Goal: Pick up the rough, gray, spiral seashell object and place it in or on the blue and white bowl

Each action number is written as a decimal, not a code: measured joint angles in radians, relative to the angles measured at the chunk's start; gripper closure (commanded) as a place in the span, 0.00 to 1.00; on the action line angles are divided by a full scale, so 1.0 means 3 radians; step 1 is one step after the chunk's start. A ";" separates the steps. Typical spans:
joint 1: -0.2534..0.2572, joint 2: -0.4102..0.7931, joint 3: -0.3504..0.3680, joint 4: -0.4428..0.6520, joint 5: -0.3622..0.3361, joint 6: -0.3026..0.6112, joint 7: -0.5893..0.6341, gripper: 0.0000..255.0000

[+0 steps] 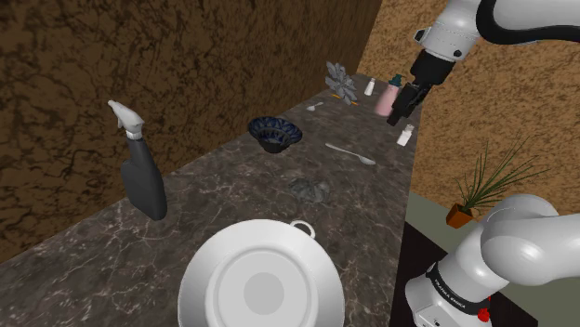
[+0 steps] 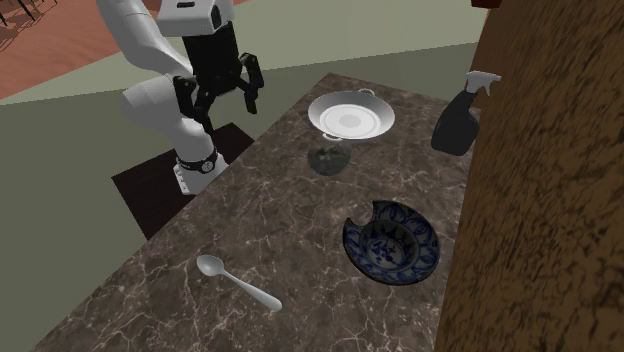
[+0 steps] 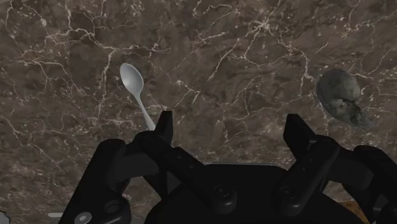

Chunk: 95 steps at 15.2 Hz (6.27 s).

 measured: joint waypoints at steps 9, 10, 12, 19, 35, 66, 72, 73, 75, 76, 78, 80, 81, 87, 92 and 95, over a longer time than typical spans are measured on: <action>0.0258 0.0290 0.0437 -0.0231 0.0061 0.0501 0.0129 0.00; 0.0291 0.0363 0.0505 -0.0248 0.0065 0.0588 0.0156 0.00; 0.0359 0.0515 0.0651 -0.0242 0.0070 0.0722 0.0220 0.00; 0.0524 0.1048 0.1112 -0.0271 -0.0033 0.1225 0.0425 0.00; 0.0513 0.1468 0.1339 -0.0459 -0.0210 0.1787 0.0613 0.00; 0.0027 0.2640 0.1057 0.0367 0.0169 0.1660 0.1588 0.00; 0.0026 0.2639 0.1056 0.0368 0.0169 0.1664 0.1588 1.00; 0.0026 0.2639 0.1056 0.0368 0.0169 0.1664 0.1587 1.00; 0.0026 0.2637 0.1056 0.0366 0.0170 0.1665 0.1587 1.00; 0.0026 0.2636 0.1056 0.0366 0.0170 0.1665 0.1586 1.00; 0.0026 0.2636 0.1056 0.0366 0.0170 0.1664 0.1585 1.00; 0.0026 0.2638 0.1056 0.0367 0.0169 0.1665 0.1587 1.00; 0.0025 0.2627 0.1055 0.0376 0.0173 0.1641 0.1582 1.00; 0.0023 0.2487 0.1051 0.0487 0.0220 0.1395 0.1555 1.00; 0.0021 0.2383 0.1043 0.0602 0.0249 0.1180 0.1535 1.00; 0.0019 0.2311 0.1035 0.0679 0.0268 0.1034 0.1521 1.00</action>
